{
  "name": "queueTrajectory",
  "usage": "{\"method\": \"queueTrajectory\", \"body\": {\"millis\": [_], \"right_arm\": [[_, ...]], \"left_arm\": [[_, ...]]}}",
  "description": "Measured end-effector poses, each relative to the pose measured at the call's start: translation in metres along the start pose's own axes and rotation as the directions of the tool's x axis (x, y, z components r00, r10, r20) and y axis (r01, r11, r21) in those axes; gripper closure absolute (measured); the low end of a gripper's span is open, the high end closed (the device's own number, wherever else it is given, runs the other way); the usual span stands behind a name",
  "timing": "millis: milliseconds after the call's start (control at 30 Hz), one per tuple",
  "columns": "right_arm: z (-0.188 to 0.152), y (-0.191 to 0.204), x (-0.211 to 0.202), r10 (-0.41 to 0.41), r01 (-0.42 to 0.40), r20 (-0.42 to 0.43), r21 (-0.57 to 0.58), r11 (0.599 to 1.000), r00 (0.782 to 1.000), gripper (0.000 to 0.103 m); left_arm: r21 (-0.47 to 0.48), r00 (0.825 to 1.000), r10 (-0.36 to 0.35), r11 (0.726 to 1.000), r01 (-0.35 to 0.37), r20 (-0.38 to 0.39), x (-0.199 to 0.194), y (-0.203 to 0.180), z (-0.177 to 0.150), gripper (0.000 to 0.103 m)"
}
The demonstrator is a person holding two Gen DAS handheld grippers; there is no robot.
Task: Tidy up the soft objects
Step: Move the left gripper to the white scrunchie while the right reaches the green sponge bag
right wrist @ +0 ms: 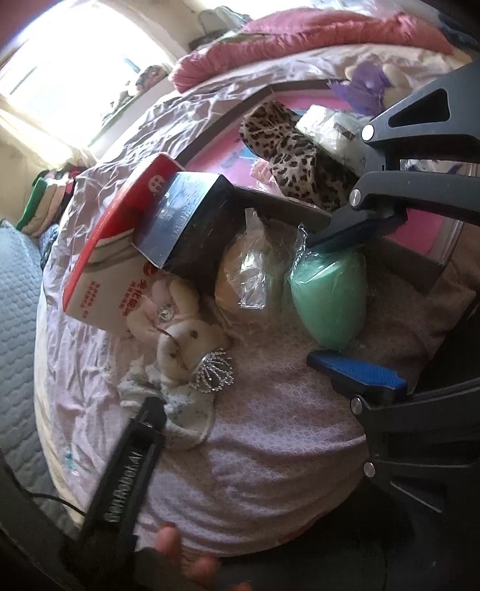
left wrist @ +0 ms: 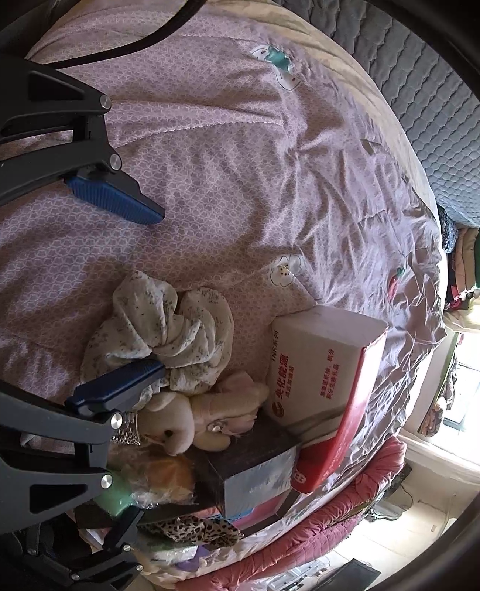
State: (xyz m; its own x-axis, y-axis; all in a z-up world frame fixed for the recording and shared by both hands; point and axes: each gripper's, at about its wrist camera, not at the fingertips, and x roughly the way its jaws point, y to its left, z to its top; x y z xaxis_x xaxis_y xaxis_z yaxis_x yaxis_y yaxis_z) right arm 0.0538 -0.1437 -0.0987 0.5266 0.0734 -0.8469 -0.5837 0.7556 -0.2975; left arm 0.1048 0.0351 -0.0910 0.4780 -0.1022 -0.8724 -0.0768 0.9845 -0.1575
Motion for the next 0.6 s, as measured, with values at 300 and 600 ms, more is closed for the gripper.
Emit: {"method": "queueTrajectory", "body": {"millis": [300, 600], "right_arm": [[-0.006, -0.023, -0.011, 0.159, -0.172, 0.077, 0.208, 0.963, 0.984, 0.049], [-0.012, -0.037, -0.025, 0.227, -0.261, 0.141, 0.318, 0.912, 0.964, 0.049]], "left_arm": [[0.013, 0.999, -0.035, 0.999, 0.035, 0.010, 0.003, -0.002, -0.001, 0.044], [0.056, 0.995, -0.096, 0.994, 0.096, -0.013, 0.010, -0.006, -0.001, 0.076]]}}
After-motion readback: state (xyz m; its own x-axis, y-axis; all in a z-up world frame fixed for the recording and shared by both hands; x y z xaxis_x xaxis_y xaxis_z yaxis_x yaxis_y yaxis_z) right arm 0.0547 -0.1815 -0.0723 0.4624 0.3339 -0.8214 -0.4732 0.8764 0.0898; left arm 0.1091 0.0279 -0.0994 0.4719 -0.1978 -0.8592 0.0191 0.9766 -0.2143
